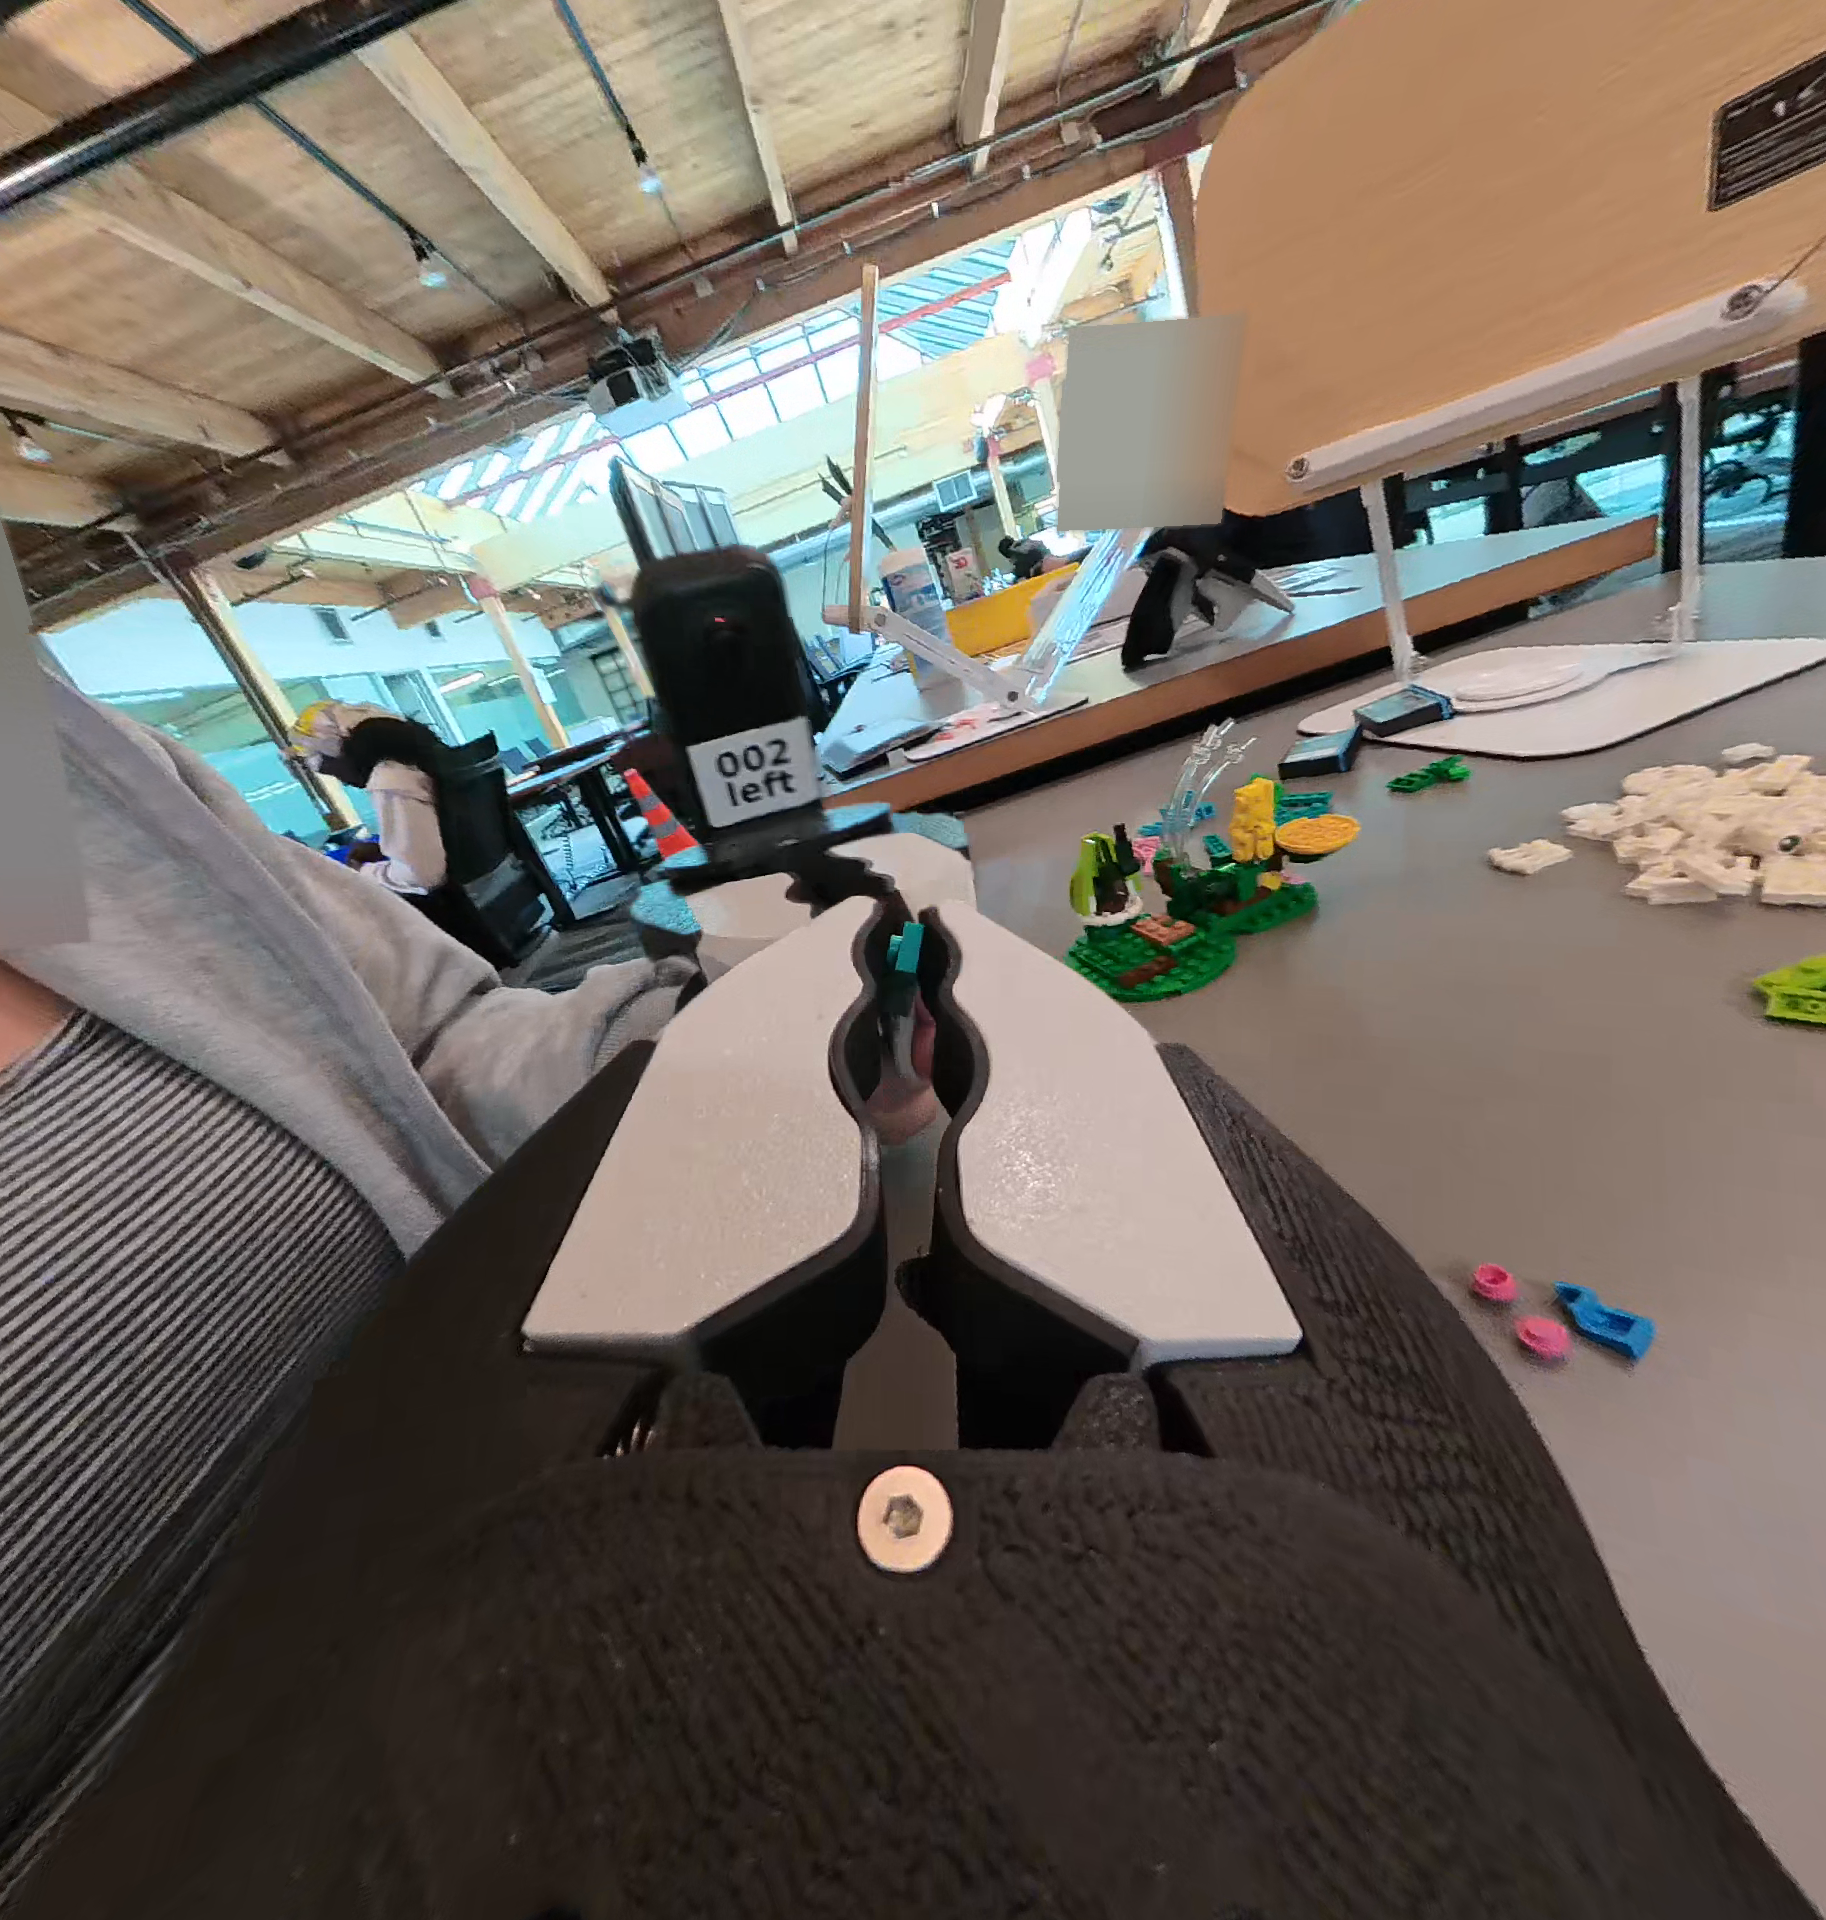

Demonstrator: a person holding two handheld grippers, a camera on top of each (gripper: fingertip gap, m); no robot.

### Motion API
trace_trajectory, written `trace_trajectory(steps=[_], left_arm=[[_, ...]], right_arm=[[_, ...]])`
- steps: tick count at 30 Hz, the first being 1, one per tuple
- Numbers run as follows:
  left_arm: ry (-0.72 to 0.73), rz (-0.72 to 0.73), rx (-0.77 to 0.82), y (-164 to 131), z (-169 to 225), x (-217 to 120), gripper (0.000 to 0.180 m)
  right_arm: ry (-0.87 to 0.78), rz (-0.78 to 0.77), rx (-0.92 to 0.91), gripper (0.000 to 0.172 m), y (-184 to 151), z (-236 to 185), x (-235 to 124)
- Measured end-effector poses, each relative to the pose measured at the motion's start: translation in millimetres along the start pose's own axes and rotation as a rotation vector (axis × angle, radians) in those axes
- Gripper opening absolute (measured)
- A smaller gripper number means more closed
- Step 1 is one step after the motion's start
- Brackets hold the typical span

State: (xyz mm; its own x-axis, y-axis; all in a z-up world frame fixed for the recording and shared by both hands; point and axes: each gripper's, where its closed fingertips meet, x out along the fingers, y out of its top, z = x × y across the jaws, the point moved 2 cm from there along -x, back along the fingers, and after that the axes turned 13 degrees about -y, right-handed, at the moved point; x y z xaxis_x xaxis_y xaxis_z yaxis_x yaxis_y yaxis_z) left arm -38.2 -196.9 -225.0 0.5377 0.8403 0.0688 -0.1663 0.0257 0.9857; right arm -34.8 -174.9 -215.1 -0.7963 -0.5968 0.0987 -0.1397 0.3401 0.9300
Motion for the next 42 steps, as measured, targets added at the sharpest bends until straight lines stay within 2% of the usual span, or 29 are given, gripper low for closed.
trace_trajectory(steps=[4, 6, 12, 15, 20, 23, 27, 30, 33, 36, 39, 42], left_arm=[[-0.113, 0.094, -0.123, 3, 3, 0, 0.008], [-0.117, 0.119, -0.126, 3, 2, 0, 0.008], [0.216, 0.018, 0.262, 2, -10, -8, 0.012], [0.379, 0.026, 0.372, 9, -18, -20, 0.014], [0.391, -0.053, 0.426, 2, -18, -14, 0.018], [0.398, -0.079, 0.469, 0, -16, -10, 0.015], [0.408, -0.082, 0.479, 0, -16, -10, 0.014], [0.417, -0.075, 0.467, 1, -18, -11, 0.012], [0.415, -0.058, 0.467, 4, -17, -12, 0.0], [0.433, -0.003, 0.521, 13, -13, -17, 0.0], [0.481, -0.015, 0.54, 14, -19, -20, 0.0], [0.539, -0.023, 0.544, 16, -27, -23, 0.0]], right_arm=[[0.04, 0.013, 0.034, 0.004, 2, -4, -1], [0.046, 0.017, 0.046, 0.004, 2, -4, -1], [-0.077, 0.087, -0.013, 0.003, 2, 7, 3], [-0.161, 0.151, 0.005, 0.003, 6, 17, -1], [-0.244, 0.213, 0.006, 0.003, 14, 29, -7], [-0.373, 0.259, -0.081, 0.002, 19, 39, -12], [-0.595, 0.284, -0.294, 0.003, 26, 51, -21], [-0.69, 0.289, -0.448, 0.003, 29, 49, -23], [-0.684, 0.281, -0.549, 0.003, 27, 41, -19], [-0.68, 0.281, -0.612, 0.003, 24, 35, -15], [-0.655, 0.254, -0.628, 0.003, 17, 34, -9], [-0.542, 0.231, -0.668, 0.003, 9, 22, 3]])
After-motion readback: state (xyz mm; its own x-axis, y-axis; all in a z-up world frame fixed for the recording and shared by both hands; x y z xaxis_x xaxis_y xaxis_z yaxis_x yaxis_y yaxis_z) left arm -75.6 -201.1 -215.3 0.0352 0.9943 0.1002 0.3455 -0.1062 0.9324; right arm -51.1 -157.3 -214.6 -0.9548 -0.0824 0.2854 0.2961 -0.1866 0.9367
